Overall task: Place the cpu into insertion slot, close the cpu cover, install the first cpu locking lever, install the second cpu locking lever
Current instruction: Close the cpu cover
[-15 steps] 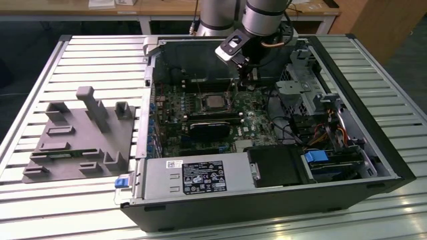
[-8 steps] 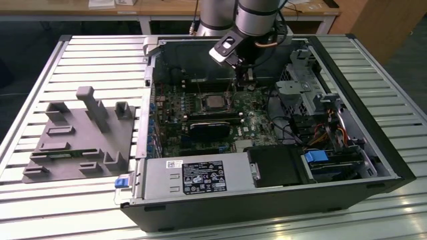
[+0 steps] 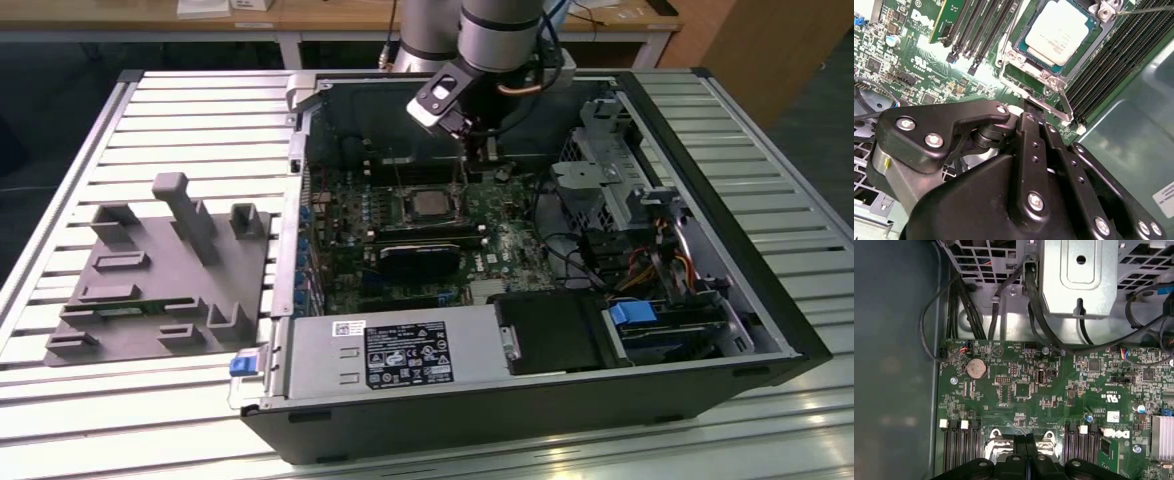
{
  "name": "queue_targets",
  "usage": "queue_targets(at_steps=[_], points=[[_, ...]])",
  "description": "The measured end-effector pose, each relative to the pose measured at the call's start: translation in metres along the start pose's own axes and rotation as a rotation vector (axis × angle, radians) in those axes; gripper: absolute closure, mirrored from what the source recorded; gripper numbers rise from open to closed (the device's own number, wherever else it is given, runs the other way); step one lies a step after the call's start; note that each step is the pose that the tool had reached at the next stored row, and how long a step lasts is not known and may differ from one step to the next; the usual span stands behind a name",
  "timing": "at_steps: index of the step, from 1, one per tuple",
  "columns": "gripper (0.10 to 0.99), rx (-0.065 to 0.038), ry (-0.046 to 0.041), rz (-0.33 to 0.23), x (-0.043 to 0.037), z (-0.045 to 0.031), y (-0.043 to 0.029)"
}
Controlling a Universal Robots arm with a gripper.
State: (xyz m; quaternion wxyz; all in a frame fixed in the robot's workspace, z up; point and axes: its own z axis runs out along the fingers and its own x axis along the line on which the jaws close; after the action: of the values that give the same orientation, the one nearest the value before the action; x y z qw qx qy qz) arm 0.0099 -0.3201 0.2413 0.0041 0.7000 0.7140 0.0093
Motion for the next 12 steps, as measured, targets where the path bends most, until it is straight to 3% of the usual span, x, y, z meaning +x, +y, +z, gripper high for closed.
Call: queue_targets(at_steps=[7, 12], points=[[0.980, -0.022, -0.0004, 0.000, 0.0002, -0.0001, -0.0092], [0.980, -0.031, -0.0006, 0.000, 0.0003, -0.0002, -0.0136]])
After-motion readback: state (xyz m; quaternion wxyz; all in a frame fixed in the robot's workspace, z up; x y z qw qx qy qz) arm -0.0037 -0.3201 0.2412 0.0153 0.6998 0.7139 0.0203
